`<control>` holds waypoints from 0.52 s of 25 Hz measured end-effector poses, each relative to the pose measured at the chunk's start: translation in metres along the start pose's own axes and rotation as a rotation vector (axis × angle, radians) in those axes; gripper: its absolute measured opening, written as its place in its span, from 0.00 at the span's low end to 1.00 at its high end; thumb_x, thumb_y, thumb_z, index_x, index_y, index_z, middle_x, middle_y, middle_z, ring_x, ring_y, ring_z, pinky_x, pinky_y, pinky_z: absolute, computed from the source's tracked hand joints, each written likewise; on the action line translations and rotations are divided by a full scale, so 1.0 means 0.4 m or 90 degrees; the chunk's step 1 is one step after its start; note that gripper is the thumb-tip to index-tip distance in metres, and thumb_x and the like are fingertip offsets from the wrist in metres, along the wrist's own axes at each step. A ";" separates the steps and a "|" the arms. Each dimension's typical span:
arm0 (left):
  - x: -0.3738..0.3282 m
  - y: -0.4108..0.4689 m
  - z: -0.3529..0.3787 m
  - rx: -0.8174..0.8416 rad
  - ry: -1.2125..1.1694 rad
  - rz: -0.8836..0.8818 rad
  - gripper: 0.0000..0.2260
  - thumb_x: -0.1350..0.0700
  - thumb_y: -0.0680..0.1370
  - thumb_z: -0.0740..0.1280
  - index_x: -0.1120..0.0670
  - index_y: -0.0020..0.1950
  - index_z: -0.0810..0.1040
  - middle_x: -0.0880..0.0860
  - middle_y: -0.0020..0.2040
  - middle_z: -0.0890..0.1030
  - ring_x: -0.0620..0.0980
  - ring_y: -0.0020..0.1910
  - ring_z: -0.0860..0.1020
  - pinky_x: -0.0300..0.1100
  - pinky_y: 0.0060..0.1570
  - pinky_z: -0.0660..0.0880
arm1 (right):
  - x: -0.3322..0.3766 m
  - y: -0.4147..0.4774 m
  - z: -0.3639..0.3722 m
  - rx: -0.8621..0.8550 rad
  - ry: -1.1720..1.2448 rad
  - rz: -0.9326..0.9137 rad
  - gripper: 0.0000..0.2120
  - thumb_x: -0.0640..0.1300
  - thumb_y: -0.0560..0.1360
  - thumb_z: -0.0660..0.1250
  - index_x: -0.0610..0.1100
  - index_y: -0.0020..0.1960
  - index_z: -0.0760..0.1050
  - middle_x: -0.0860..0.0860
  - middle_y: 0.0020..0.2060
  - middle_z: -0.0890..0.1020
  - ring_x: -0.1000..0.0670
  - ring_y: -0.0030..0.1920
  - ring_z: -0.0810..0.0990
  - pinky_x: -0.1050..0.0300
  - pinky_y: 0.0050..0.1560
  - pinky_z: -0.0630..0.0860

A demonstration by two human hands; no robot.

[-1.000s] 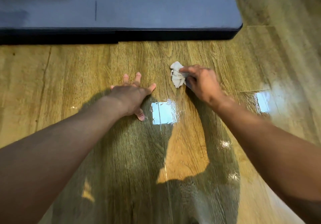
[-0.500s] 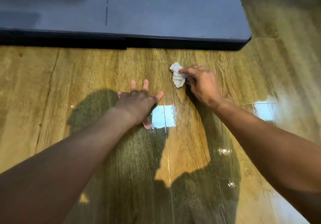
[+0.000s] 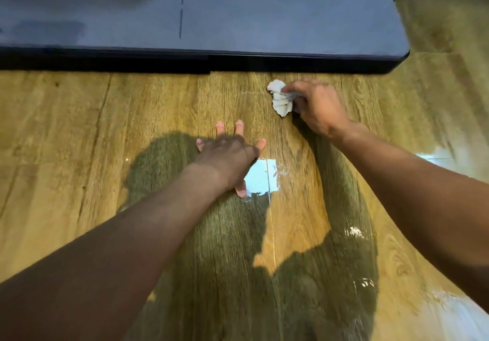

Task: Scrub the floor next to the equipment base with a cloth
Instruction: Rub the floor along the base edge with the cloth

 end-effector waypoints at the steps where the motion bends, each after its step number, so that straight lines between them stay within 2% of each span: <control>1: -0.003 -0.001 -0.001 -0.004 -0.001 0.006 0.47 0.52 0.70 0.74 0.42 0.77 0.45 0.60 0.78 0.46 0.69 0.74 0.48 0.71 0.65 0.53 | -0.005 0.022 -0.006 0.005 -0.003 0.010 0.17 0.34 0.76 0.63 0.46 0.62 0.76 0.47 0.59 0.79 0.47 0.57 0.78 0.63 0.58 0.68; 3: -0.004 -0.004 -0.004 -0.016 -0.004 0.013 0.47 0.51 0.70 0.75 0.42 0.77 0.46 0.61 0.77 0.49 0.69 0.74 0.51 0.71 0.64 0.53 | -0.005 0.054 -0.015 -0.001 0.001 0.045 0.17 0.34 0.76 0.64 0.45 0.63 0.75 0.46 0.59 0.79 0.47 0.56 0.78 0.63 0.56 0.70; 5: -0.002 -0.008 -0.004 -0.026 -0.026 0.013 0.48 0.51 0.69 0.75 0.43 0.77 0.45 0.61 0.77 0.46 0.68 0.74 0.48 0.71 0.64 0.52 | 0.024 0.018 -0.003 -0.001 0.015 0.064 0.18 0.34 0.76 0.63 0.45 0.64 0.74 0.46 0.60 0.78 0.48 0.56 0.78 0.60 0.56 0.72; 7: 0.003 -0.017 0.002 -0.040 -0.055 0.010 0.47 0.51 0.69 0.75 0.45 0.77 0.45 0.59 0.77 0.40 0.66 0.74 0.42 0.71 0.65 0.50 | 0.080 -0.089 0.021 0.028 -0.001 -0.006 0.16 0.35 0.77 0.62 0.46 0.64 0.74 0.46 0.59 0.78 0.47 0.55 0.78 0.59 0.52 0.74; 9: 0.011 -0.030 0.014 -0.066 -0.067 0.012 0.45 0.50 0.70 0.74 0.51 0.77 0.49 0.58 0.77 0.41 0.63 0.74 0.41 0.68 0.67 0.52 | 0.122 -0.204 0.027 0.078 -0.019 -0.098 0.15 0.36 0.77 0.63 0.47 0.62 0.75 0.48 0.58 0.79 0.49 0.53 0.79 0.66 0.47 0.72; 11: 0.019 -0.037 0.023 -0.077 -0.072 0.008 0.43 0.47 0.71 0.73 0.54 0.77 0.50 0.57 0.77 0.41 0.62 0.75 0.41 0.64 0.68 0.54 | 0.117 -0.214 0.020 0.106 0.000 -0.130 0.15 0.35 0.77 0.63 0.47 0.62 0.75 0.48 0.56 0.80 0.50 0.51 0.80 0.69 0.44 0.72; 13: 0.020 -0.037 0.023 -0.070 -0.068 0.001 0.45 0.45 0.70 0.72 0.53 0.78 0.48 0.55 0.77 0.39 0.60 0.75 0.41 0.62 0.69 0.56 | 0.108 -0.154 0.008 0.071 0.006 -0.091 0.15 0.35 0.77 0.63 0.46 0.63 0.75 0.48 0.58 0.79 0.49 0.53 0.79 0.62 0.49 0.77</control>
Point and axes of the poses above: each hand's wrist, its own y-axis towards the middle knuckle, its own z-axis out of the palm, x = y × z, the point moved 6 cm from there along y, towards the middle knuckle
